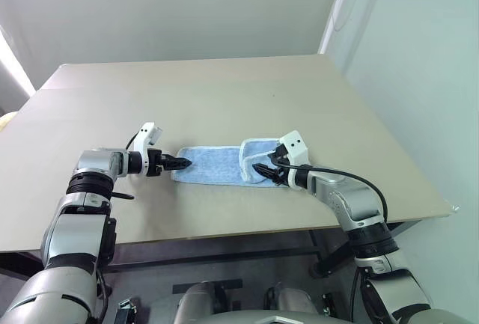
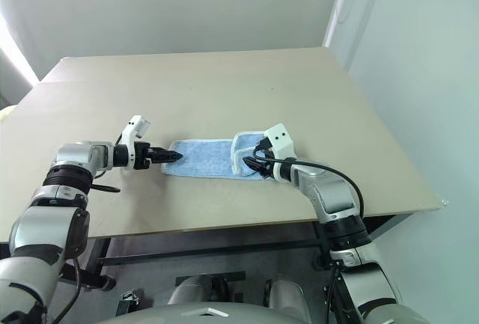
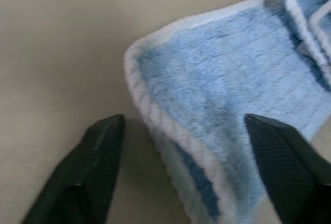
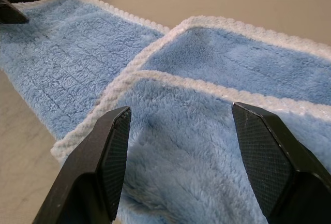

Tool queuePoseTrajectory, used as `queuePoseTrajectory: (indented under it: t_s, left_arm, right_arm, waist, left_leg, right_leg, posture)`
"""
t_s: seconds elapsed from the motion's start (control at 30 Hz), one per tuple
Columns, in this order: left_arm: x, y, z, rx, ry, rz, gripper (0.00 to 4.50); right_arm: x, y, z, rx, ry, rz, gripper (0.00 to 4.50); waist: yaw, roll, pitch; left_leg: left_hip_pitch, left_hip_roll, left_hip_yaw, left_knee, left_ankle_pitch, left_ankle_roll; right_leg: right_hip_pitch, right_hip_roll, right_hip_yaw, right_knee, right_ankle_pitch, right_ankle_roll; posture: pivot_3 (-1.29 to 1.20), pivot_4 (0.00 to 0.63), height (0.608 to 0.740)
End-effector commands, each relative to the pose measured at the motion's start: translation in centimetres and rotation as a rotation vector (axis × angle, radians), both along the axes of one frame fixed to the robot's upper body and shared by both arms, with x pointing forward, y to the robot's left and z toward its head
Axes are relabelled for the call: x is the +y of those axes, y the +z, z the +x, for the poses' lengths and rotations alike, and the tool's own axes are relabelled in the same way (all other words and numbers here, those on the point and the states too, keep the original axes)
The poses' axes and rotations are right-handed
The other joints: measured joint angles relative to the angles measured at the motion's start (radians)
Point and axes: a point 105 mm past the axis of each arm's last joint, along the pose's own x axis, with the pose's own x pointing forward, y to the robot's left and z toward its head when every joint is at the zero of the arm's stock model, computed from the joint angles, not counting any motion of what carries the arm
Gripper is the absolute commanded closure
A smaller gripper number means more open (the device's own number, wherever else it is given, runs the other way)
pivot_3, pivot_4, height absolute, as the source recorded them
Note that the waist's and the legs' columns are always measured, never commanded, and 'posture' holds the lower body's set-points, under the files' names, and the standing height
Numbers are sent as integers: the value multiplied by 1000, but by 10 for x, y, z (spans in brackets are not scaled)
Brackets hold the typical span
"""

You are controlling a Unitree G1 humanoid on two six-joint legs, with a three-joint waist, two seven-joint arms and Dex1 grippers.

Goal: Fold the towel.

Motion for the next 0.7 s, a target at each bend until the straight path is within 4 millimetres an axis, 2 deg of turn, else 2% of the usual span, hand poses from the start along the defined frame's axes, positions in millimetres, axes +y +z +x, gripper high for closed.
queuePoseTrajectory:
  t_s: [0.03, 0.2, 0.3, 0.53, 0.67, 0.7]
  left_arm:
    - [-10, -22, -13, 145, -13, 3, 32]
    - [-11, -29, -18, 223, 10, 10, 32]
    - [-11, -28, -18, 228, 14, 0, 600]
    - [-12, -22, -15, 212, 9, -12, 3064]
    - [-15, 11, -10, 126, -47, -151, 4479]
    - [-15, 18, -11, 114, -68, -175, 4479]
  right_arm:
    - [-4, 9, 3, -28, -20, 6, 1232]
    - [-10, 8, 3, -19, -40, 3, 1232]
    - [-14, 6, 3, -10, -59, -10, 1232]
    - [-23, 1, 5, -6, -90, -49, 1232]
    - [-28, -1, 5, -6, -98, -58, 1232]
    - [-28, -1, 5, -7, -96, -58, 1232]
  waist:
    - [1, 0, 0]
    - [1, 1, -1]
    - [0, 1, -1]
    - [-1, 1, -1]
    - [-4, -1, 1]
    - [-6, -2, 1]
  left_leg:
    - [0, 0, 0, 0, 0, 0]
    - [0, -3, 0, -2, 0, 0]
    - [0, -4, 0, -3, 0, 0]
    - [0, -4, 0, -3, 0, 0]
    - [-1, -4, 0, -3, 0, 0]
    - [-1, -4, 0, -3, 0, 0]
  right_leg:
    - [0, -1, 0, 0, 0, 0]
    - [0, -3, 0, -1, 0, 0]
    - [-1, -4, 0, -1, 0, 0]
    - [-1, -4, 0, -1, 0, 0]
    - [-2, -5, 0, -1, 0, 0]
    - [-2, -5, 0, -1, 0, 0]
  posture:
    - [0, 0, 735]
    - [0, 0, 735]
    - [0, 0, 735]
    - [0, 0, 735]
    - [0, 0, 735]
    - [0, 0, 735]
